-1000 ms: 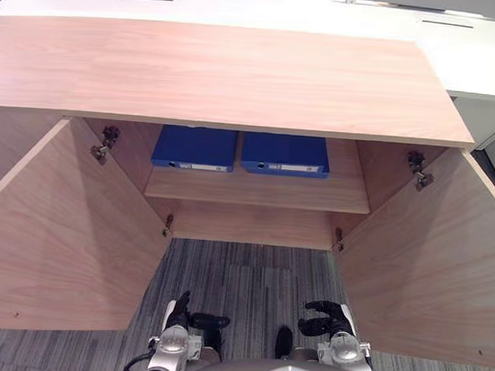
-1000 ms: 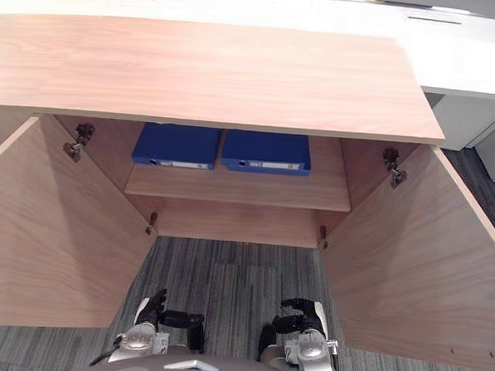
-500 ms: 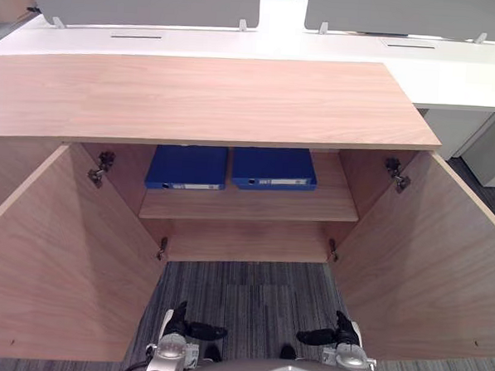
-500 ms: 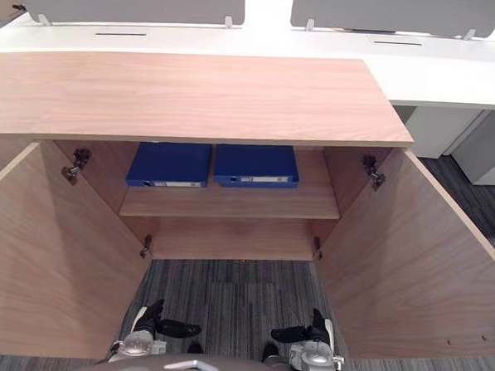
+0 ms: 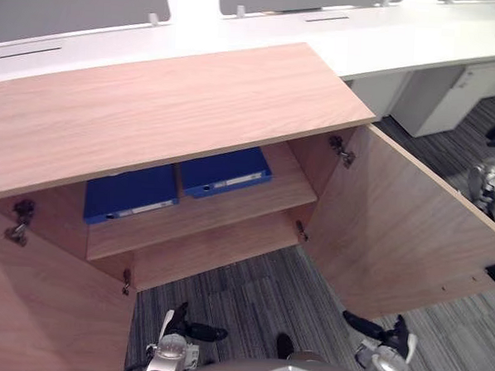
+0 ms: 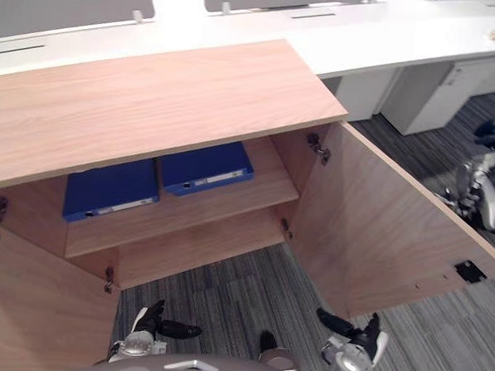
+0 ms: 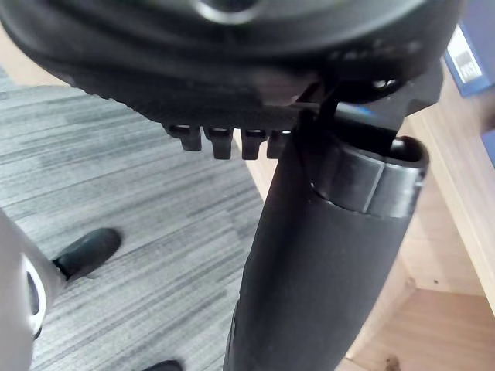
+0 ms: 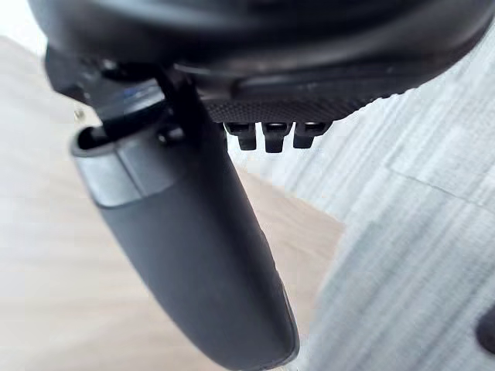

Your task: Walk over to the cabinet, pick up the folder, carry it to the office cabinet, place the folder inside the office cabinet, then close the office cabinet door

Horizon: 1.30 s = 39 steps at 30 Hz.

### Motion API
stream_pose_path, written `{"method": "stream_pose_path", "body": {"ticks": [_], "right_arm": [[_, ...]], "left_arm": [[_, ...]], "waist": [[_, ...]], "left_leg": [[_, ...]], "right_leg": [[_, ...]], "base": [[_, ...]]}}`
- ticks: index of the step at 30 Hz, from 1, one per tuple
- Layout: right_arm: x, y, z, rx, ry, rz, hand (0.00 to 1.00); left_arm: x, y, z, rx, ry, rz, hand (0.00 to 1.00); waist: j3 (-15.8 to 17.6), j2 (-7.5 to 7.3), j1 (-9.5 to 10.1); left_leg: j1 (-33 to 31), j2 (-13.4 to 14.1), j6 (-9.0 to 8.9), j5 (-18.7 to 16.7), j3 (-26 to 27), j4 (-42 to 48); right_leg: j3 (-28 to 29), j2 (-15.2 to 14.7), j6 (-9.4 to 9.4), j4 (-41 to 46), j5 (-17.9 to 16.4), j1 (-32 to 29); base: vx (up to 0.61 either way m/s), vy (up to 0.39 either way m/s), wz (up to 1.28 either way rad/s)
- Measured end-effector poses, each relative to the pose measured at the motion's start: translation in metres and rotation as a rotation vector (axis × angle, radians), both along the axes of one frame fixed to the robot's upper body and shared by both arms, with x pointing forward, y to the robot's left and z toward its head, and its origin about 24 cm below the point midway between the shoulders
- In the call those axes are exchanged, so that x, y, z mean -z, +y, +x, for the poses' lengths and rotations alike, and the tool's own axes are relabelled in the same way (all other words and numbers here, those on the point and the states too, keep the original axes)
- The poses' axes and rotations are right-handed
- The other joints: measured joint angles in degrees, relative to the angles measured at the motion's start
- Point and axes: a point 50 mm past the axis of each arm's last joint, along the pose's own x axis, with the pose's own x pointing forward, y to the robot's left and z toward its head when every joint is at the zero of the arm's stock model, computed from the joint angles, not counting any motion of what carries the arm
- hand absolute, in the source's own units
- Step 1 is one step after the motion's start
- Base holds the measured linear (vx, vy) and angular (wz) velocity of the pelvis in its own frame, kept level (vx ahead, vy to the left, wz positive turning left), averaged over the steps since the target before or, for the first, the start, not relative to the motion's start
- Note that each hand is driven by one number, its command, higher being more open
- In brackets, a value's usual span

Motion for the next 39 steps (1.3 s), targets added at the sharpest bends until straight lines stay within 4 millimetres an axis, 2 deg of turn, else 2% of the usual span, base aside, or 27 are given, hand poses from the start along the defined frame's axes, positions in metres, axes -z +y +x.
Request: {"method": "stream_pose_path", "body": {"ticks": [2,5,10,13,18,24,31,39], "right_arm": [[-0.012,-0.008,0.005,0.055,-0.06,-0.038,1.0],[-0.029,-0.019,0.011,0.123,-0.136,-0.099,1.0],[-0.057,-0.031,0.043,0.183,-0.274,-0.166,1.0],[-0.072,-0.037,0.063,0.162,-0.338,-0.193,1.0],[-0.108,-0.046,0.104,0.025,-0.456,-0.28,1.0],[-0.141,-0.047,0.139,-0.228,-0.531,-0.367,1.0],[-0.146,-0.031,0.161,-0.444,-0.524,-0.357,1.0],[-0.144,-0.031,0.161,-0.487,-0.511,-0.354,1.0]], "left_arm": [[-0.002,-0.002,0.007,0.004,-0.016,-0.001,1.0],[-0.004,-0.007,0.014,0.007,-0.041,-0.014,1.0],[-0.009,-0.021,0.03,0.018,-0.085,-0.046,1.0],[-0.011,-0.027,0.036,0.041,-0.103,-0.053,1.0],[-0.018,-0.032,0.051,0.096,-0.144,-0.046,1.0],[-0.018,-0.034,0.052,0.166,-0.152,-0.037,1.0],[-0.015,-0.034,0.046,0.227,-0.129,-0.027,1.0],[-0.012,-0.027,0.041,0.239,-0.105,-0.006,1.0]], "waist": [[0.3,0.5,-0.45],[0.9,1.53,-2.34],[2.6,3.2,-3.31],[3.2,3.69,-4.21],[5.1,4.05,-4.82],[5.9,4.4,-5.28],[6.0,4.32,-5.2],[6.0,4.23,-5.49]], "left_leg": [[-0.3,0.0,0.01,-0.8,0.8,0.8],[-0.4,0.0,0.07,-1.7,2.7,1.5],[-0.6,-0.1,0.0,-2.5,7.7,1.9],[-1.2,-0.2,0.13,-2.9,9.1,2.5],[-1.8,-0.8,0.22,-3.1,10.5,2.6],[-3.0,-0.5,0.0,-3.2,10.3,3.5],[-3.0,0.1,-0.1,-3.2,10.0,3.7],[-3.0,0.2,-0.12,-3.2,7.2,3.7]], "right_leg": [[1.6,0.2,0.14,0.5,0.1,-1.0],[3.4,0.3,0.24,1.0,0.1,-2.0],[8.7,1.3,1.06,2.3,0.8,-5.3],[10.3,1.4,1.33,1.9,1.6,-6.3],[13.1,1.1,1.92,-1.8,4.5,-6.6],[13.7,1.0,2.03,-3.9,6.1,-7.1],[13.5,1.6,1.98,-4.1,6.2,-7.1],[12.1,1.7,1.71,-3.9,6.7,-6.8]], "base": [[0.02,-0.007,-0.46],[-0.01,0.004,-0.34],[-0.03,-0.004,-0.51],[-0.02,-0.01,-0.34],[-0.03,-0.021,-0.29],[0.0,-0.04,-0.09],[0.02,-0.027,-0.01],[0.01,-0.011,0.02]]}}
